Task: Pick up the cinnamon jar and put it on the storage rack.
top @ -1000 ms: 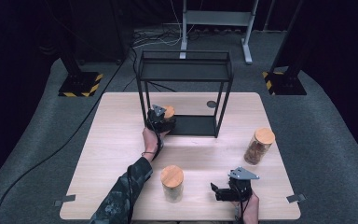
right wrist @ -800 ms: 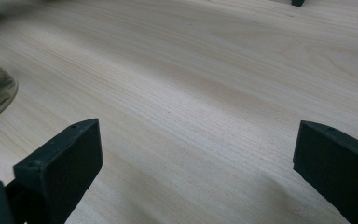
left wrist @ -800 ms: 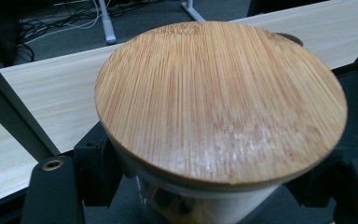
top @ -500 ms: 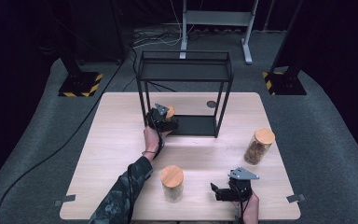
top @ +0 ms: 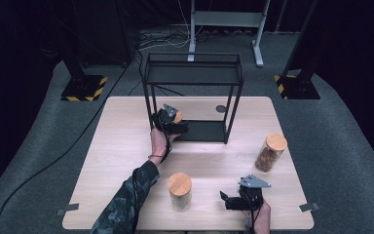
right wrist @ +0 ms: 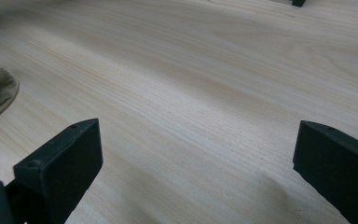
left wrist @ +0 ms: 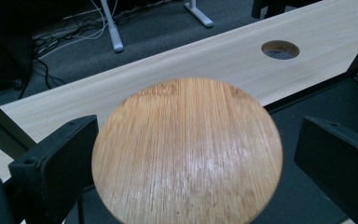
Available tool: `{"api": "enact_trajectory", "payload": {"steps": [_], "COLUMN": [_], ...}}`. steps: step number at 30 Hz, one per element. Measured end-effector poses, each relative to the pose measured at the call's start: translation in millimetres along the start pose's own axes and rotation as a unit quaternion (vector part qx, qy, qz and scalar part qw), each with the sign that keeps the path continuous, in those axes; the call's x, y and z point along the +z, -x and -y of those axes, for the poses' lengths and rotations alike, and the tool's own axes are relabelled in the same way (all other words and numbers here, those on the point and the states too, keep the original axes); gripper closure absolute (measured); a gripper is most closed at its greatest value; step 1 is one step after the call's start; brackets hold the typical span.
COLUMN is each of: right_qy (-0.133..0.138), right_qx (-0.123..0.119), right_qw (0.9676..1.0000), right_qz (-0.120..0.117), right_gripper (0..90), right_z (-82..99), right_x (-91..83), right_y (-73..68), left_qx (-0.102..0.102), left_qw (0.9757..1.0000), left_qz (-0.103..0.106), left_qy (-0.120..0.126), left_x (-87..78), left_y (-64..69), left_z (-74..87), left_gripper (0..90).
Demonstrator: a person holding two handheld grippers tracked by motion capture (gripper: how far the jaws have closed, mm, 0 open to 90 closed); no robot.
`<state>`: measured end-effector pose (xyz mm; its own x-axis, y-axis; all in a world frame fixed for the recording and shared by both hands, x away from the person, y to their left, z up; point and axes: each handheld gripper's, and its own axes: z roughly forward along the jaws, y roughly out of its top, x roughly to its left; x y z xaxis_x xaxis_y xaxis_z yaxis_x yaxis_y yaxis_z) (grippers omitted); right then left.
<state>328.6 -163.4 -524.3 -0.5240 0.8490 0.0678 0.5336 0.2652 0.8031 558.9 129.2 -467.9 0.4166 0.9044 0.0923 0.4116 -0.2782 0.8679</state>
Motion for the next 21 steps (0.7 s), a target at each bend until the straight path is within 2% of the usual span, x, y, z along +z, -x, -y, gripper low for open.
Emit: {"api": "enact_trajectory", "payload": {"steps": [12, 17, 21], "right_qy": [-0.001, -0.002, -0.003], "right_qx": [-0.001, -0.001, -0.001], "right_qw": [1.0000, 1.0000, 1.0000], "right_qz": [-0.001, -0.001, -0.001], "right_gripper": [0.6, 0.6, 0.6], "right_z": [-0.1, -0.1, -0.2], "right_x": [0.1, 0.3, 0.4], "right_y": [0.0, 0.1, 0.1], "left_qx": [0.001, 0.011, 0.020], "left_qw": [0.9998, 0.9997, 0.9994], "left_qz": [0.021, 0.024, 0.026], "left_qy": [-0.004, 0.000, 0.012], "left_x": [-13.2, -20.2, -27.6], "left_y": [0.4, -0.2, 3.1], "left_z": [-13.7, -17.2, -20.9], "left_gripper": [0.0, 0.1, 0.1]}}
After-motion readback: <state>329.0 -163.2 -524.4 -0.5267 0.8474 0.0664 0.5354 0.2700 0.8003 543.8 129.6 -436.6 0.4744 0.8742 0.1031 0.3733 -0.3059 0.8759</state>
